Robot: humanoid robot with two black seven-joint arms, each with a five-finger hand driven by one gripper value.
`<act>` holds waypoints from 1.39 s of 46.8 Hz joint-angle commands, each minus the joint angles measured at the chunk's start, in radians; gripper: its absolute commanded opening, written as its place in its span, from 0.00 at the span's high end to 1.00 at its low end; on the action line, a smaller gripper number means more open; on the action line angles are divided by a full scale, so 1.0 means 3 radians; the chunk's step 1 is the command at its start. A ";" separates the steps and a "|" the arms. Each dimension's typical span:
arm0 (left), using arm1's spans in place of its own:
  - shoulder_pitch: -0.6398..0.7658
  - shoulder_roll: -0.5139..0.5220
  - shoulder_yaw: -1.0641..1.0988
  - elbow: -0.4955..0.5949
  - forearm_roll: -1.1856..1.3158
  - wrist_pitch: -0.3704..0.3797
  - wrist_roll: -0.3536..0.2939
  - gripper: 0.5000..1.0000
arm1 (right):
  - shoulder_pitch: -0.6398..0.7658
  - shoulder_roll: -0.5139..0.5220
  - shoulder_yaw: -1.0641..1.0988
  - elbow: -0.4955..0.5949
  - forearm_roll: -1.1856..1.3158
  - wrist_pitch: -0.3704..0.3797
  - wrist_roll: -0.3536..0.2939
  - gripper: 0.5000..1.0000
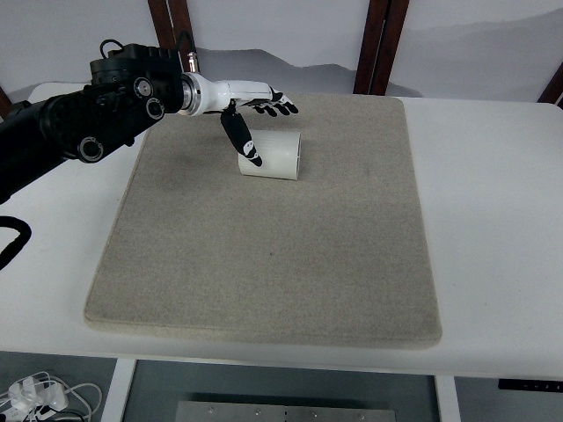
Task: Flip white cup upright
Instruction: 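Close the left hand fingers around the top of the white cup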
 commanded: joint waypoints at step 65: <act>0.0046 -0.0423 0.0092 0.0444 0.0216 0.0143 -0.0037 0.25 | 0.0000 0.0000 0.0000 0.0004 0.0001 0.0000 0.0003 0.10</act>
